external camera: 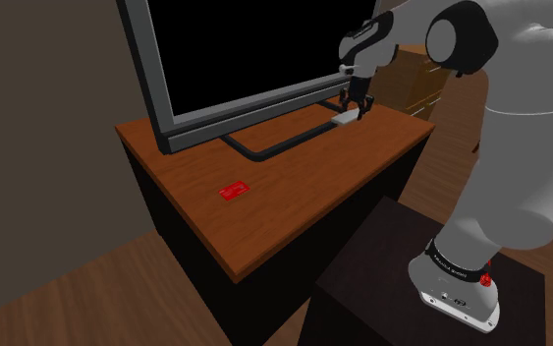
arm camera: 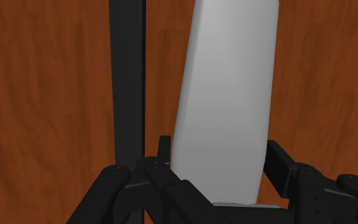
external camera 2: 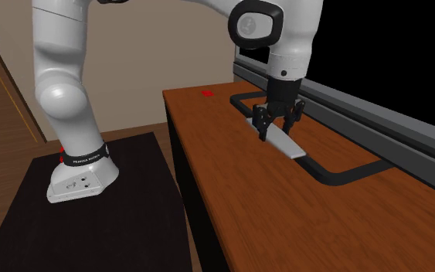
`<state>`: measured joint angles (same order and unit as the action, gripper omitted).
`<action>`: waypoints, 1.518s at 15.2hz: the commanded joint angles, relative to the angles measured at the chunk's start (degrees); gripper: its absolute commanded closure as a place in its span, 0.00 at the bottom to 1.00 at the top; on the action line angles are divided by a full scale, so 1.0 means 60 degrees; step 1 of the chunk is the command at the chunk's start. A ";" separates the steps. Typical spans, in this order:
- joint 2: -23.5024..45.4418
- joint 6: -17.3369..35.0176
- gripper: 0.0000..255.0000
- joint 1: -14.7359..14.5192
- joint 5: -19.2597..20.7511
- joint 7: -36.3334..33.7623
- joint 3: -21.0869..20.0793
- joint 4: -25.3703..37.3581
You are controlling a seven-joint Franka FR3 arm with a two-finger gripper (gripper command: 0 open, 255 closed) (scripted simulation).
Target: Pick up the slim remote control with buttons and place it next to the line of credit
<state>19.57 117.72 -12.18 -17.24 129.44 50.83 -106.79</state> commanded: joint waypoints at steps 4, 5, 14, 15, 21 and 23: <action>-0.0795 0.0053 1.00 -0.0747 0.0639 -0.0712 0.0222 -0.0554; -0.1127 0.0176 1.00 -0.1069 0.0909 -0.1047 0.0281 -0.0874; -0.3969 0.0778 1.00 -0.2898 0.3447 -0.4561 -0.0220 -0.3157; -0.4208 0.0795 1.00 -0.2974 0.3647 -0.4930 -0.0393 -0.3349; -0.5244 0.0836 1.00 -0.3357 0.4359 -0.6892 -0.1496 -0.4276; -0.5457 0.0842 1.00 -0.3488 0.4443 -0.7466 -0.1870 -0.4502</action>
<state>-12.98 122.92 -32.44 9.51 86.57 40.79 -133.67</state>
